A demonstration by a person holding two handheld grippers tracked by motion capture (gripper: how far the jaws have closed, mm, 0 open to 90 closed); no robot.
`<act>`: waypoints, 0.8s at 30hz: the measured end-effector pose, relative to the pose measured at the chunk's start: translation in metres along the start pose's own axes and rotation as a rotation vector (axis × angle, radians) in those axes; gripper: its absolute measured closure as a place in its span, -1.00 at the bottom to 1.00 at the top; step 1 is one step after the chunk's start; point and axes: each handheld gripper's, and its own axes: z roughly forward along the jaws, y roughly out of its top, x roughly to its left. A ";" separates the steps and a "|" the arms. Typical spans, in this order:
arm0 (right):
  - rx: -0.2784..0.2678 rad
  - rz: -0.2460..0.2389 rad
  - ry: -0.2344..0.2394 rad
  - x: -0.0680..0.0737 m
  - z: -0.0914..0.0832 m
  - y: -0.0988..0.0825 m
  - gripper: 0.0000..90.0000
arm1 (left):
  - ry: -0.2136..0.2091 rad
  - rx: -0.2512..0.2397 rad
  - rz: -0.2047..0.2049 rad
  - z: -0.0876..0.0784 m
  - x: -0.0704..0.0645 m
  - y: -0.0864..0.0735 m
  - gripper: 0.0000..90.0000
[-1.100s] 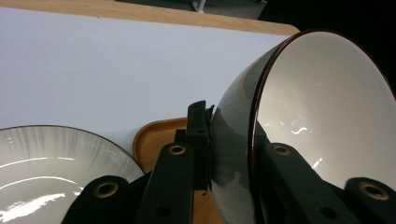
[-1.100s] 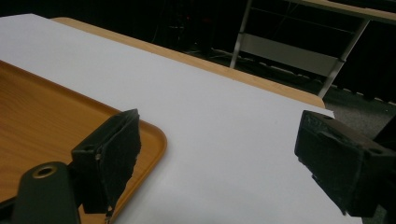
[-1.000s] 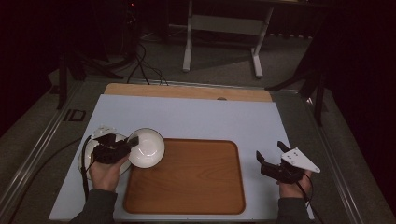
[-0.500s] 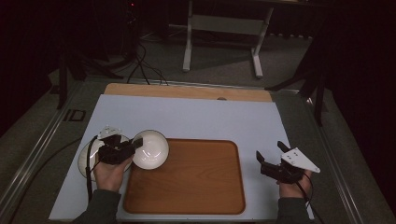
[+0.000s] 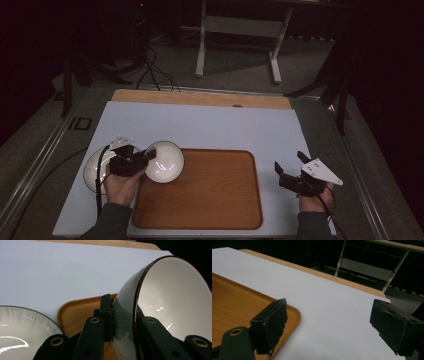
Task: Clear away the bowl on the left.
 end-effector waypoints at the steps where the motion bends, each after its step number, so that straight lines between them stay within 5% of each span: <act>1: 0.000 0.000 0.001 0.000 0.000 0.000 -0.69 | -0.002 0.003 0.002 0.000 0.000 0.000 0.79; 24: 0.000 -0.001 0.001 0.000 0.000 0.000 -0.69 | -0.014 0.030 0.024 0.011 -0.010 -0.003 0.79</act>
